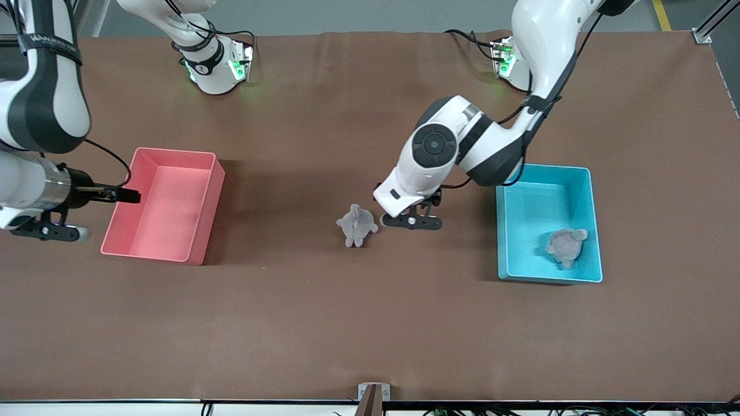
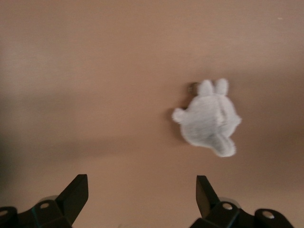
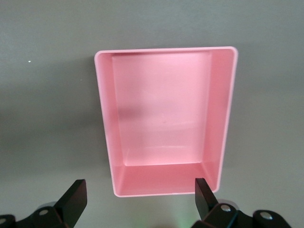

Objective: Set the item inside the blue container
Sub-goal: 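Grasp the second toy with the left gripper while the right gripper retracts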

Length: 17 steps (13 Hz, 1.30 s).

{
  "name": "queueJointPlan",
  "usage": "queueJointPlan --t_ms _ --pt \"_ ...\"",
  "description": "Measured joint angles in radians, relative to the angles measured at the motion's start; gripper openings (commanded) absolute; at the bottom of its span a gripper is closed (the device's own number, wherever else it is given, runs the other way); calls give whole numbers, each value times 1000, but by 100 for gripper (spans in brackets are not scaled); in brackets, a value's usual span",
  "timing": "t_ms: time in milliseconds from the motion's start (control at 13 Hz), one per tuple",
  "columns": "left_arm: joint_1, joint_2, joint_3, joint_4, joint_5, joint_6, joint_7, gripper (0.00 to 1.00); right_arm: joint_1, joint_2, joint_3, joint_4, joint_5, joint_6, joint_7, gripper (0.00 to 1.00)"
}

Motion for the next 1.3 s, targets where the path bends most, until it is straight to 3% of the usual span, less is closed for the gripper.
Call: queueJointPlan --t_ms 690,1074,1151,1227,1304 --pt "-91 186 15 6 0 358 -24 100 -69 2 16 89 -9 -63 -76 100" --pt "-191 260 93 31 0 415 -73 99 -69 4 21 154 -5 -160 -76 100" --pt "-205 269 105 36 0 417 -79 97 -69 5 22 154 1 -168 -76 100" --pt "-210 275 110 38 0 423 -80 89 -69 8 22 154 10 -171 -76 100" --pt "-210 282 114 39 0 434 -80 70 -69 10 22 154 21 -173 -76 100"
